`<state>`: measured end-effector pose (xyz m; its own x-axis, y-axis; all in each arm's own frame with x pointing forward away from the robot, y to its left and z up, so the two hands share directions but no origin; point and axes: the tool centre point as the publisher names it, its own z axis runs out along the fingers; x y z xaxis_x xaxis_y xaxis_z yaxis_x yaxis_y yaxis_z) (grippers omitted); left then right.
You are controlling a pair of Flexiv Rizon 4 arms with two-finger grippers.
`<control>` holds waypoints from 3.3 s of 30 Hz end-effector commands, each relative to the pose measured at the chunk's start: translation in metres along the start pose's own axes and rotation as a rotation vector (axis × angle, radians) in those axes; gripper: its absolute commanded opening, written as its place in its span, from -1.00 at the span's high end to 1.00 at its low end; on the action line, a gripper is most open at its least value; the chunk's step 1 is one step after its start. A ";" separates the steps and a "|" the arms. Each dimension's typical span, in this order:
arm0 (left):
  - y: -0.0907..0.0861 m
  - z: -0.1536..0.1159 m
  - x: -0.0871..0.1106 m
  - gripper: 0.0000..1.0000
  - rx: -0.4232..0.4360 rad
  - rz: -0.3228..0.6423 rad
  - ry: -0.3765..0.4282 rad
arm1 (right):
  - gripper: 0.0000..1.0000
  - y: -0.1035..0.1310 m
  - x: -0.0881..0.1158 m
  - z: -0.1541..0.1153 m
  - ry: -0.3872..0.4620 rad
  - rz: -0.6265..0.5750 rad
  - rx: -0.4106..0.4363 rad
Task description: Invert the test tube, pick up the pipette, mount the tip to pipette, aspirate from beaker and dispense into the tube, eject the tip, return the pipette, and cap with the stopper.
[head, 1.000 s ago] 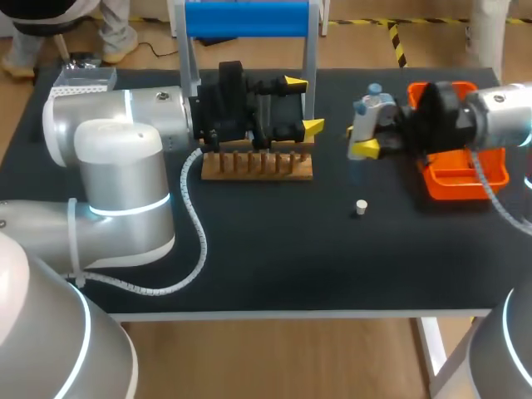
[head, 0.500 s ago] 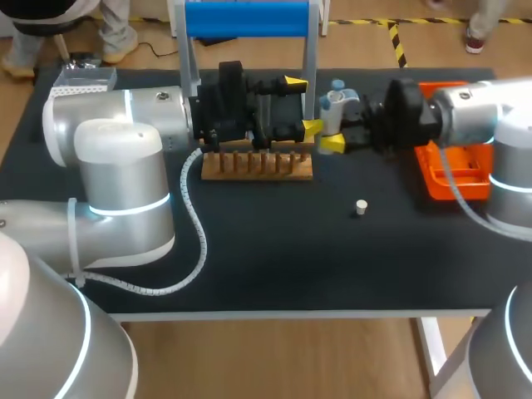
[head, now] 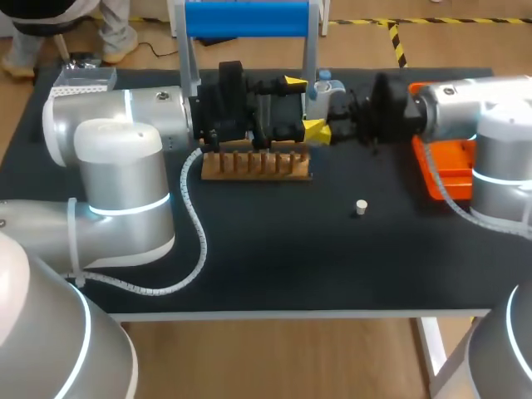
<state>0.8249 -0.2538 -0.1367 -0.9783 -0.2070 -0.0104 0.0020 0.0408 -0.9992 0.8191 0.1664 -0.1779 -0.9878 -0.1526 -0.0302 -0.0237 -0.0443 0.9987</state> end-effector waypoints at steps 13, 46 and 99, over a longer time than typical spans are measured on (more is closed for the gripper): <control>0.001 0.001 0.001 -1.00 0.002 0.001 -0.005 | 1.00 -0.002 -0.015 0.015 -0.004 -0.010 -0.005; 0.001 0.001 0.001 1.00 0.002 0.001 -0.005 | 1.00 -0.002 -0.024 0.023 -0.035 -0.020 -0.004; 0.001 0.001 0.001 1.00 0.002 0.001 -0.005 | -1.00 0.007 -0.175 -0.097 -0.285 0.024 0.273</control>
<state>0.8251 -0.2540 -0.1370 -0.9784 -0.2065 -0.0098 0.0013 0.0414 -0.9991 0.9784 0.0769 -0.1692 -0.9896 0.1389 -0.0376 -0.0073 0.2127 0.9771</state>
